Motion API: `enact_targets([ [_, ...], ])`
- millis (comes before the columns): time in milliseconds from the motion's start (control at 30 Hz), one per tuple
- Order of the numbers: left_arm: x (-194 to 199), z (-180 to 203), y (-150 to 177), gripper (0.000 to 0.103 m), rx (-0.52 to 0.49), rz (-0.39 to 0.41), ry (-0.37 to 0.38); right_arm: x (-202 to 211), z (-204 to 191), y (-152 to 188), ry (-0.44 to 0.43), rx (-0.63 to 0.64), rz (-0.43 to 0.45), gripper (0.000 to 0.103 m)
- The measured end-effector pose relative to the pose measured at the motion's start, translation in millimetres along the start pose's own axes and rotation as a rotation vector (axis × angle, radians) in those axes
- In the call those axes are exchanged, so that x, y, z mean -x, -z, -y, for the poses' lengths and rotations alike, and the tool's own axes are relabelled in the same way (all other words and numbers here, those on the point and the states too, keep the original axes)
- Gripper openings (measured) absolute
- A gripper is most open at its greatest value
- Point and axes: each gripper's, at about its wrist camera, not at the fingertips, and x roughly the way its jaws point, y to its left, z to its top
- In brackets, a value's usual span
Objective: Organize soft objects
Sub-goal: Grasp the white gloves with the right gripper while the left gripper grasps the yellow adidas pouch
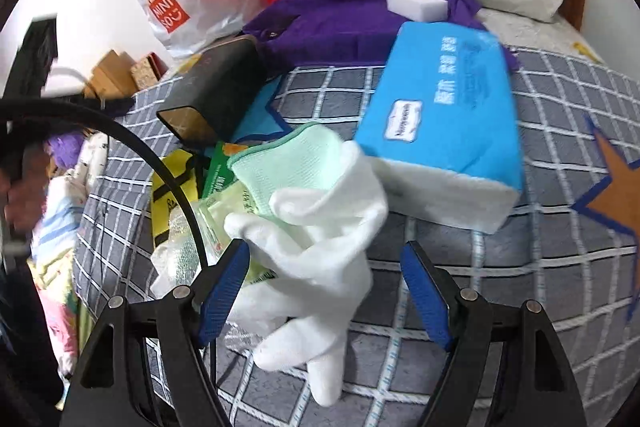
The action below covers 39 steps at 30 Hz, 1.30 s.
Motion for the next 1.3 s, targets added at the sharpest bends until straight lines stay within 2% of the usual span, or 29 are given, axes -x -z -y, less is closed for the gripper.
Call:
enact_targets([
  [100,-1,1,21,0.029,0.007,0.002,0.007,-7,4,-2,-0.042,-0.030,0.024,0.076],
  [133,-2,1,28,0.029,0.016,-0.001,0.012,-8,5,-2,-0.057,-0.035,0.043,0.071],
  [167,-3,2,33,0.029,0.022,-0.005,0.021,-10,6,-3,-0.065,-0.039,0.056,0.061],
  [267,-9,5,50,0.042,0.058,-0.007,0.050,-11,5,-3,-0.133,-0.058,0.081,0.038],
  [367,-18,14,61,0.045,0.068,-0.028,0.078,-7,0,-1,-0.125,-0.041,0.111,0.025],
  [467,-25,24,68,0.046,0.091,-0.036,0.095,0,1,3,-0.143,-0.050,0.120,0.021],
  [600,-36,34,72,0.061,0.143,-0.049,0.095,9,4,8,-0.122,-0.042,0.131,0.020],
  [733,-39,40,75,0.070,0.198,-0.043,0.071,15,10,15,-0.001,0.006,0.131,0.020],
  [900,-51,49,74,0.071,0.241,-0.084,0.037,23,26,24,0.061,0.014,0.141,0.020],
  [1033,-54,57,73,0.074,0.252,-0.073,0.001,10,31,28,0.079,0.017,0.124,0.020],
  [1133,-55,57,71,0.077,0.301,-0.064,-0.007,2,30,29,0.101,0.036,0.127,0.020],
  [1300,-63,68,67,0.083,0.294,-0.074,-0.063,-3,30,33,0.114,0.051,0.172,0.020],
])
